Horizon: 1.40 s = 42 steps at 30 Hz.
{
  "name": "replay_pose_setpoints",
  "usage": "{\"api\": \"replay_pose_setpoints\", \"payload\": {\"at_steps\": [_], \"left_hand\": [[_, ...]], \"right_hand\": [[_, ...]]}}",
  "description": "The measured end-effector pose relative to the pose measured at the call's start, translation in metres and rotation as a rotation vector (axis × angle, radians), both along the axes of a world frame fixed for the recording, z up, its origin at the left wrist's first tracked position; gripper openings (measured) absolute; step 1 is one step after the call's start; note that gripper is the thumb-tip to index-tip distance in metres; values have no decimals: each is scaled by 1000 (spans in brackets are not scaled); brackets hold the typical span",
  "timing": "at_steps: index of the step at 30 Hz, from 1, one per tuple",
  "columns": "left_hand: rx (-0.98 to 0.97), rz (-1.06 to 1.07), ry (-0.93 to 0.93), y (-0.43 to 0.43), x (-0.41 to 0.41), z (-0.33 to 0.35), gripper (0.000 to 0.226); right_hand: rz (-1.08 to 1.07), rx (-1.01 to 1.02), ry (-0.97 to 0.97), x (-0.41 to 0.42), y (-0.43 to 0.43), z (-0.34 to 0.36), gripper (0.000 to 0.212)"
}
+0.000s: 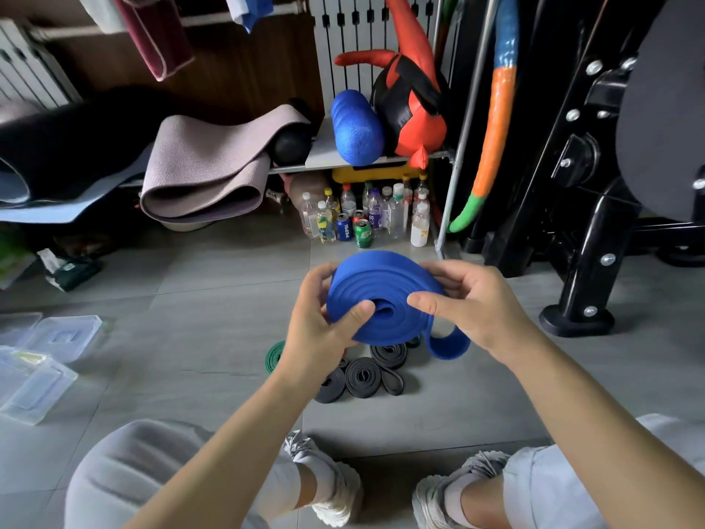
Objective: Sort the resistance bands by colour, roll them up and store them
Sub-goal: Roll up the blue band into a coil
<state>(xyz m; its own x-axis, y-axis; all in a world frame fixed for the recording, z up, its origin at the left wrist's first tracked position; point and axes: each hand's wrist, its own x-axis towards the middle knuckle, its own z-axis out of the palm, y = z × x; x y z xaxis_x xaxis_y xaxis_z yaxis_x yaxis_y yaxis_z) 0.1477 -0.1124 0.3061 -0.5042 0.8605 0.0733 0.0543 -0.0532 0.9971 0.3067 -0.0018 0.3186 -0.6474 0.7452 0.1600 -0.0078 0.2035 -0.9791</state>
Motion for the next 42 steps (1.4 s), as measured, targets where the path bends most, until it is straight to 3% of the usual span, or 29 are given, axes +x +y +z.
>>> {"api": "replay_pose_setpoints", "payload": {"at_steps": [2,6,9,12,15,18,20,22,27,33,42], "left_hand": [[-115,-19,259,0,-5,-4,46],[-210,-193,1024,-3,-14,12,83],[-282,-302,1306,-1,-10,15,71],[-283,-261,1183,-2,-14,12,63],[-247,-211,1046,-5,-17,10,61],[-240,-136,930,-3,-20,8,59],[-220,-87,826,1,-23,8,59],[-185,-51,724,8,-26,9,58],[-98,-12,529,32,-31,16,55],[-97,2,573,62,-39,13,58],[-253,-43,598,98,-93,6,58]], "right_hand": [[32,37,-75,4,1,-2,39],[87,107,-254,4,-1,-3,38],[96,122,-262,-1,-5,-4,40],[36,73,-241,-4,-7,-8,45],[11,135,-231,-6,-7,-15,36],[-114,414,-249,-6,-5,-17,37],[-164,651,-304,-9,-3,-18,53],[-184,750,-346,-13,-2,-16,65],[-228,642,-355,-24,8,6,59],[-324,840,-598,-50,28,14,56],[-199,766,-676,-110,78,-1,56]]}}
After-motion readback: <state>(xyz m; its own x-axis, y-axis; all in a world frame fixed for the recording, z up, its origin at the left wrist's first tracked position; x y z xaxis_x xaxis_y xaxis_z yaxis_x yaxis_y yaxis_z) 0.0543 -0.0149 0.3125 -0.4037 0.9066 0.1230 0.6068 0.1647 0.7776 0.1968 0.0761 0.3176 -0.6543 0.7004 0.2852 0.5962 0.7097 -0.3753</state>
